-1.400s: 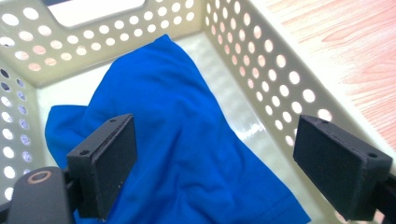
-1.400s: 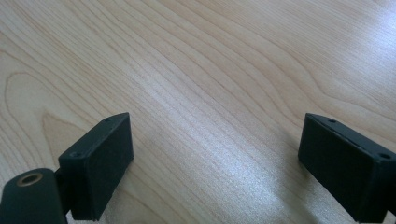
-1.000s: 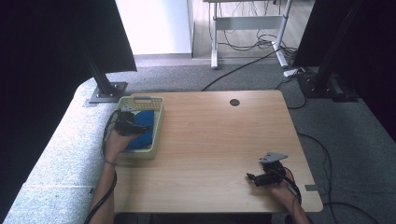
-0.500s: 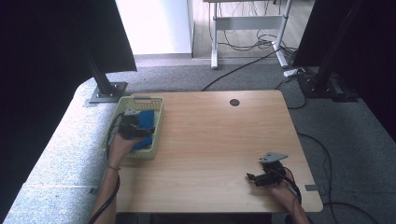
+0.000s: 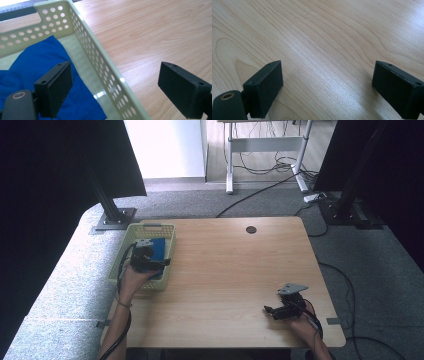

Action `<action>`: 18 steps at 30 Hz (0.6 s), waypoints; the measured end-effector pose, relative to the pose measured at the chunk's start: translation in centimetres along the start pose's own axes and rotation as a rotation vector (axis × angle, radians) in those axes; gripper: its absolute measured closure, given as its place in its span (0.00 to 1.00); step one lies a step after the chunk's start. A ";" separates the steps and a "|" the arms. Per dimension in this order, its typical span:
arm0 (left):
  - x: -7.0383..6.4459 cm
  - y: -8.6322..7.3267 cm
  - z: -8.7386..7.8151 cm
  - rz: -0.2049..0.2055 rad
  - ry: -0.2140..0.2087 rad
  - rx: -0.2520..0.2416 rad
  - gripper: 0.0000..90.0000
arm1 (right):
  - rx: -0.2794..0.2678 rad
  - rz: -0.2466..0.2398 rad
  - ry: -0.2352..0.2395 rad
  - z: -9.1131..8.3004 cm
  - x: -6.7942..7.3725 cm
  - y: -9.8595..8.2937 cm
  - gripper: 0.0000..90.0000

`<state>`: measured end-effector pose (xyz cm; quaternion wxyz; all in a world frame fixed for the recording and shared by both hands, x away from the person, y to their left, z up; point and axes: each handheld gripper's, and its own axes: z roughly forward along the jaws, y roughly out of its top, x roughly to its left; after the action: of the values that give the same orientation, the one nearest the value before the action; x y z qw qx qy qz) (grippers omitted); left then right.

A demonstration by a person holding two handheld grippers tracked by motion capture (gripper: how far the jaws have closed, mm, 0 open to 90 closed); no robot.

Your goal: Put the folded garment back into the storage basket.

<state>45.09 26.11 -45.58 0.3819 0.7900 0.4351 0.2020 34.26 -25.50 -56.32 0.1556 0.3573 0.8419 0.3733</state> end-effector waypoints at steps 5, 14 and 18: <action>-0.6 0.0 -0.1 0.003 -0.009 -0.008 0.13 | 0.000 -0.001 0.001 0.0 0.0 0.0 0.11; -1.7 0.0 -0.3 0.010 -0.024 -0.032 0.13 | 0.000 -0.001 0.001 0.0 0.0 0.0 0.11; -2.1 0.0 -0.4 0.012 -0.028 -0.034 0.13 | 0.000 -0.001 0.002 0.0 0.0 0.0 0.11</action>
<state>43.72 24.47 -45.31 0.4003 0.7887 0.4213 0.2006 34.21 -25.50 -56.32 0.1551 0.3565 0.8422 0.3735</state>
